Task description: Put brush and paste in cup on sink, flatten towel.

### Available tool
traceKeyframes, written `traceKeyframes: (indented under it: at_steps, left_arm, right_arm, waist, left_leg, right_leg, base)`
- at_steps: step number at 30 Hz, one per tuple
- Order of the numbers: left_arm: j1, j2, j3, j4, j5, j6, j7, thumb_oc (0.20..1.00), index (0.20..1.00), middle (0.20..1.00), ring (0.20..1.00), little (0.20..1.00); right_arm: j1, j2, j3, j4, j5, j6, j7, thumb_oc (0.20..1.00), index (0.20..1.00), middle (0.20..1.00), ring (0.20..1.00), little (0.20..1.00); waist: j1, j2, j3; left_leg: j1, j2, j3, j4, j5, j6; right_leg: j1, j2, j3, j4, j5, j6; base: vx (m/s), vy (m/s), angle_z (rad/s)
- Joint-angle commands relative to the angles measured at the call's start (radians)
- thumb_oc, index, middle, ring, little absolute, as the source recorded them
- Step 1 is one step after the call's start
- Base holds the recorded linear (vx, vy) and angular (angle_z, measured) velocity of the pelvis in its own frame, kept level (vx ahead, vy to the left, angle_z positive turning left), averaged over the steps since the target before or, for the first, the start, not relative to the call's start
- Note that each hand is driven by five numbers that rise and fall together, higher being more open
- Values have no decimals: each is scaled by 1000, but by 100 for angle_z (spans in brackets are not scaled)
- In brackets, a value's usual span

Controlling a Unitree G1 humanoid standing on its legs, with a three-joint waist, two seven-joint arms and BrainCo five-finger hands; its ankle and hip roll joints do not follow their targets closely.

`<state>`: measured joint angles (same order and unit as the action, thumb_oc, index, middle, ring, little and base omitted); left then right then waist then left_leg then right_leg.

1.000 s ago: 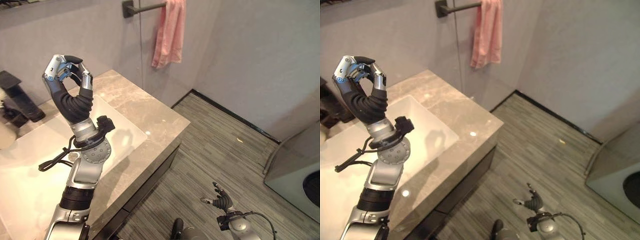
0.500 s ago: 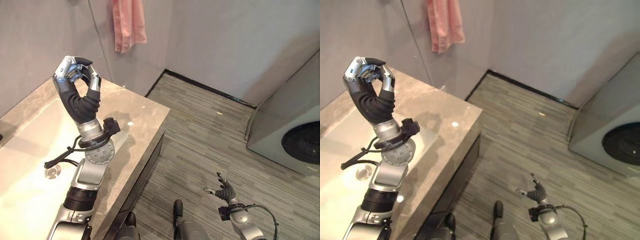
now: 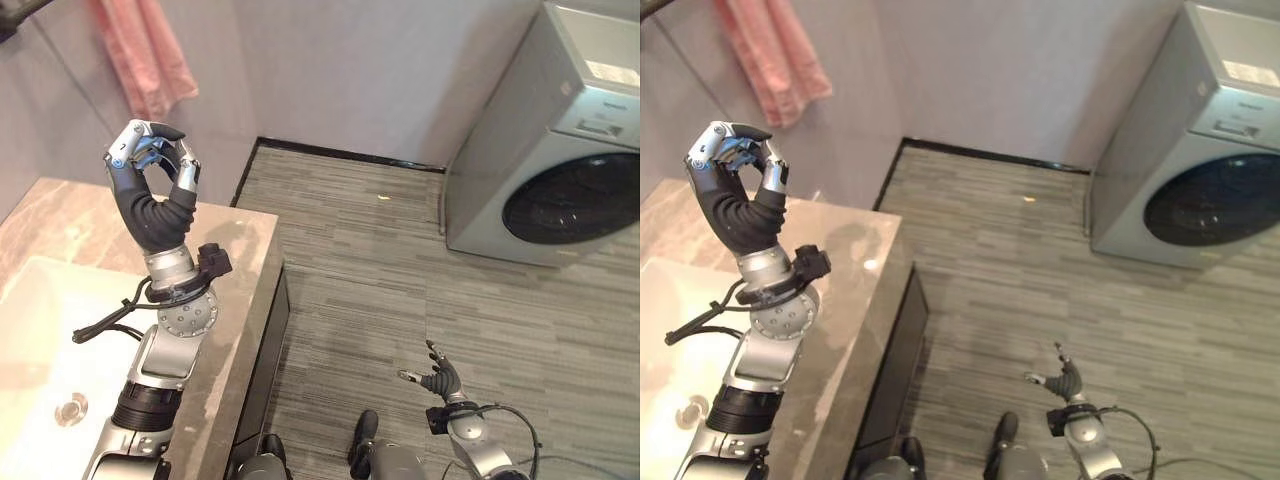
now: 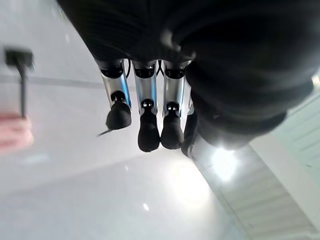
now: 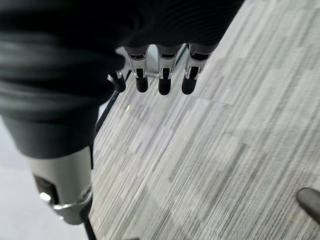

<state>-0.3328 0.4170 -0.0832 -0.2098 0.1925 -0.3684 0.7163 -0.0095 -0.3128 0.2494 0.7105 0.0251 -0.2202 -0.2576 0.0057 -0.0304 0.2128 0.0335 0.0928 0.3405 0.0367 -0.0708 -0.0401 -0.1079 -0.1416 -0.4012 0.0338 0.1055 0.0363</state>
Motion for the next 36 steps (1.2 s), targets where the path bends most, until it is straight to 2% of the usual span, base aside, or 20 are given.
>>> traceKeyframes:
  at_steps: [1, 2, 7, 8, 9, 11, 12, 13, 14, 15, 17, 20, 23, 24, 25, 26, 29, 32, 33, 36]
  left_arm:
    - [-6, 21, 33, -48, -37, -40, 1, 200, 200, 200, 200, 200]
    - [-2, 16, 36, -34, -42, -38, -6, 200, 200, 200, 200, 200]
    - [9, -9, 30, -5, -98, -41, -39, 200, 200, 200, 200, 200]
    - [9, -9, 30, -5, -99, -41, -39, 200, 200, 200, 200, 200]
    - [21, -24, 25, 14, -125, -43, -61, 200, 200, 200, 200, 200]
    - [29, -39, 17, 37, -152, -43, -76, 200, 200, 200, 200, 200]
    - [31, -51, -4, 64, -175, -41, -92, 200, 200, 200, 200, 200]
    - [35, -51, -7, 75, -169, -35, -94, 200, 200, 200, 200, 200]
    - [33, -50, -7, 76, -168, -35, -94, 200, 200, 200, 200, 200]
    - [50, -52, -9, 101, -161, -19, -107, 200, 200, 200, 200, 200]
    - [55, -54, -14, 112, -159, -11, -120, 200, 200, 200, 200, 200]
    - [104, -43, 3, 108, -169, -12, -135, 200, 200, 200, 200, 200]
    - [123, -29, 2, 111, -171, -9, -140, 200, 200, 200, 200, 200]
    - [133, -13, 19, 114, -167, -8, -130, 200, 200, 200, 200, 200]
    - [138, -6, 25, 120, -171, -5, -129, 200, 200, 200, 200, 200]
    - [149, -5, 36, 123, -174, -5, -131, 200, 200, 200, 200, 200]
    - [151, -11, 32, 134, -201, -18, -150, 200, 200, 200, 200, 200]
    - [157, -8, 46, 148, -221, -21, -156, 200, 200, 200, 200, 200]
    - [158, -6, 50, 150, -223, -21, -149, 200, 200, 200, 200, 200]
    - [181, 2, 48, 167, -220, -11, -169, 200, 200, 200, 200, 200]
  right_arm:
    - [11, -14, -14, -61, 7, -25, 5, 1000, 1000, 1000, 1000, 1000]
    - [16, -21, -9, -56, 9, -28, 12, 1000, 1000, 1000, 1000, 1000]
    - [33, -49, -9, -77, 27, -37, 19, 1000, 1000, 1000, 1000, 1000]
    - [33, -50, -9, -77, 27, -37, 19, 1000, 1000, 1000, 1000, 1000]
    - [31, -65, -8, -80, 26, -40, 14, 1000, 1000, 1000, 1000, 1000]
    - [31, -76, -18, -81, 30, -41, 4, 1000, 1000, 1000, 1000, 1000]
    - [23, -94, -30, -80, 32, -40, -5, 1000, 1000, 1000, 1000, 1000]
    - [14, -95, -29, -83, 32, -38, -2, 1000, 1000, 1000, 1000, 1000]
    - [13, -95, -30, -83, 32, -38, -1, 1000, 1000, 1000, 1000, 1000]
    - [9, -92, -32, -78, 30, -37, 6, 1000, 1000, 1000, 1000, 1000]
    - [6, -88, -32, -76, 19, -33, 1, 1000, 1000, 1000, 1000, 1000]
    - [-21, -67, -9, -66, 6, -31, 7, 1000, 1000, 1000, 1000, 1000]
    - [-31, -43, -11, -68, 13, -32, 7, 1000, 1000, 1000, 1000, 1000]
    - [-47, -25, -2, -78, 23, -35, 12, 1000, 1000, 1000, 1000, 1000]
    - [-53, -15, 5, -83, 16, -33, 14, 1000, 1000, 1000, 1000, 1000]
    - [-49, -13, 11, -86, 5, -28, 19, 1000, 1000, 1000, 1000, 1000]
    - [-27, -22, 8, -102, -16, -23, 30, 1000, 1000, 1000, 1000, 1000]
    - [-28, -26, 0, -108, -16, -20, 24, 1000, 1000, 1000, 1000, 1000]
    - [-34, -36, -5, -126, -21, -24, 15, 1000, 1000, 1000, 1000, 1000]
    - [-34, -35, 0, -109, -6, -27, 28, 1000, 1000, 1000, 1000, 1000]
  waist:
    - [25, -44, -62]
    - [28, -58, -71]
    - [12, -56, -70]
    - [11, -54, -69]
    - [8, -54, -62]
    - [8, -52, -45]
    - [19, -54, -17]
    - [28, -59, -11]
    - [26, -60, -13]
    - [29, -63, -15]
    - [45, -59, -20]
    - [80, -63, -23]
    - [76, -64, -20]
    - [71, -62, -2]
    - [85, -59, 4]
    - [93, -54, 1]
    - [85, -39, -5]
    - [95, -44, -14]
    - [96, -52, -12]
    - [100, -75, -22]
  left_leg:
    - [-56, -17, -88, -4, 30, 5]
    - [-47, 11, -82, -3, 42, -12]
    - [-37, 98, -101, 6, 75, -53]
    - [-37, 100, -102, 7, 75, -55]
    - [-41, 136, -109, 47, 95, -68]
    - [-64, 147, -121, 121, 113, -72]
    - [-123, 100, -175, 215, 112, -71]
    - [-151, 30, -215, 215, 73, -59]
    - [-155, 27, -216, 215, 76, -57]
    - [-174, -58, -193, 160, 25, -11]
    - [-223, -104, -160, 139, 44, 5]
    - [-187, -129, -239, 86, 54, 14]
    - [-146, -117, -225, 34, 65, 35]
    - [-124, -102, -208, 11, 66, 50]
    - [-116, -87, -186, 1, 68, 52]
    - [-108, -74, -173, -9, 70, 47]
    - [-94, -53, -218, -37, 81, 32]
    - [-89, -8, -231, -28, 73, 3]
    - [-88, 8, -234, -19, 66, -8]
    - [-73, 73, -246, -21, 91, -48]
  right_leg:
    - [98, -193, -2, -4, 68, 194]
    - [101, -161, -6, -16, 27, 191]
    - [117, -60, -22, -24, -53, 143]
    - [119, -58, -24, -25, -53, 142]
    - [132, -20, -34, -27, -80, 118]
    - [148, 0, -42, -33, -91, 99]
    - [153, 1, -46, -42, -94, 88]
    - [151, 1, -36, -50, -91, 91]
    - [149, -2, -38, -51, -89, 92]
    - [146, 8, -32, -62, -76, 96]
    - [144, 20, -29, -66, -76, 99]
    - [137, 37, 5, -40, -87, 103]
    - [95, 37, -1, 81, -104, 116]
    - [27, 17, 4, 191, -72, 160]
    - [11, -28, -38, 220, -48, 181]
    - [27, -67, -78, 202, -45, 175]
    - [35, -94, 35, 127, -29, 156]
    - [54, -184, 51, 64, 49, 182]
    - [60, -182, 55, 53, 38, 186]
    - [65, -109, 37, 36, -44, 166]
  base:
    - [86, -386, -19]
    - [58, -215, -12]
    - [67, -321, -11]
    - [72, -338, -3]
    - [47, -220, -9]
    - [30, -328, -22]
    - [2, -323, -32]
    - [-25, -159, -22]
    - [43, -85, -15]
    - [48, -54, -21]
    - [65, -45, -25]
    - [124, 7, -55]
    - [54, 9, -40]
    - [-24, -33, -18]
    - [-7, -83, -43]
    - [25, -146, -61]
    - [85, -198, -16]
    - [122, -317, 20]
    - [142, -383, 4]
    - [157, -352, 18]
